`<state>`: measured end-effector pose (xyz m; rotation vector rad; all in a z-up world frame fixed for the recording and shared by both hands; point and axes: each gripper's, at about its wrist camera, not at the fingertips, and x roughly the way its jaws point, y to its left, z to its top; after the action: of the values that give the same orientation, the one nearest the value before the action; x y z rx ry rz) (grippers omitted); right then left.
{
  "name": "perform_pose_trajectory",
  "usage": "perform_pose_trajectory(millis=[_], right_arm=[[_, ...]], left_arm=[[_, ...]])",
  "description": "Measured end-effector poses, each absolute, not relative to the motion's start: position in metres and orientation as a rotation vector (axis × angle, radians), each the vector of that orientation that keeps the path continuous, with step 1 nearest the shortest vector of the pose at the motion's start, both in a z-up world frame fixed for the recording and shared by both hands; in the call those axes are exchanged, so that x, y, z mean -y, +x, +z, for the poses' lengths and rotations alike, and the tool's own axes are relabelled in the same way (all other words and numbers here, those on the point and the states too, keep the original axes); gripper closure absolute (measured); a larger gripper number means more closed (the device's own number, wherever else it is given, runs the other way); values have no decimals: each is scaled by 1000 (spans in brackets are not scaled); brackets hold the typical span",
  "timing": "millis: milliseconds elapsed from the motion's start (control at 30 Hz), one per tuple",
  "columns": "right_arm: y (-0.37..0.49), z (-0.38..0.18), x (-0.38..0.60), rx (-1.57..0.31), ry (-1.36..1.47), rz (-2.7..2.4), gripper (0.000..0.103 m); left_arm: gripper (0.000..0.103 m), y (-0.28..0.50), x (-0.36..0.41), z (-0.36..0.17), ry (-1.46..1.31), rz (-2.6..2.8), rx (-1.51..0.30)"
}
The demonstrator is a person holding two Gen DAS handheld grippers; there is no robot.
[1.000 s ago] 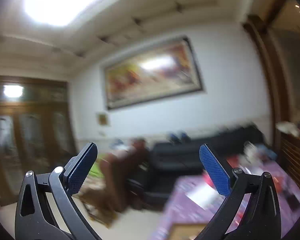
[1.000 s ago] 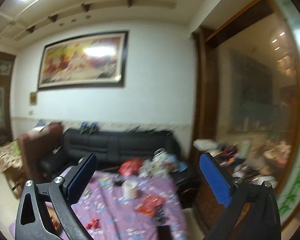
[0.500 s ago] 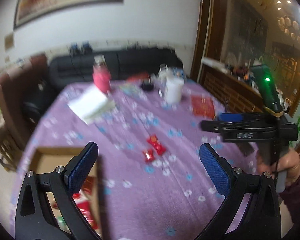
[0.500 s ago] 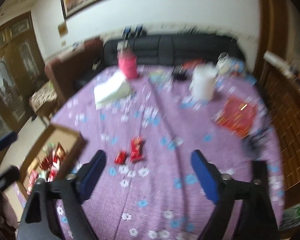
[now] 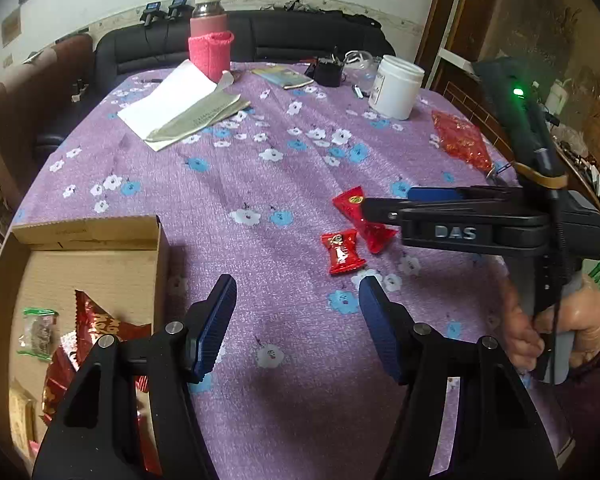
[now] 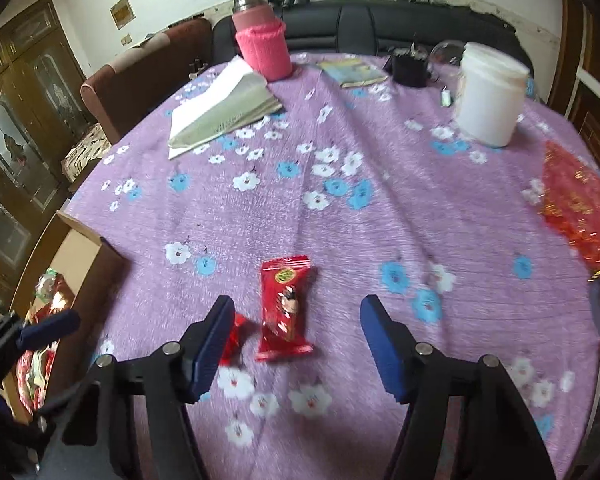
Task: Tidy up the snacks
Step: 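Grasp the red character packet with right tool while left grasps small red candy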
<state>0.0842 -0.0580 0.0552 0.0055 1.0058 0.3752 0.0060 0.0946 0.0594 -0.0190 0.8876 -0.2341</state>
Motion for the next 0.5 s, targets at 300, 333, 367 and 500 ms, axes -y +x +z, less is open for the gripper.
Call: perform_pose_trajectory(millis=[300, 333, 367, 500], right_arm=[[91, 35, 55, -1043, 8, 343, 79], [89, 35, 59, -1040, 14, 335, 79], [87, 36, 64, -1036, 16, 323, 79], [71, 33, 88, -1045, 56, 292, 79]], left_arm=[[39, 20, -89, 43, -35, -269, -942], [39, 20, -87, 43, -37, -273, -943], [39, 21, -85, 43, -38, -278, -941], [39, 29, -72, 44, -7, -294, -931]])
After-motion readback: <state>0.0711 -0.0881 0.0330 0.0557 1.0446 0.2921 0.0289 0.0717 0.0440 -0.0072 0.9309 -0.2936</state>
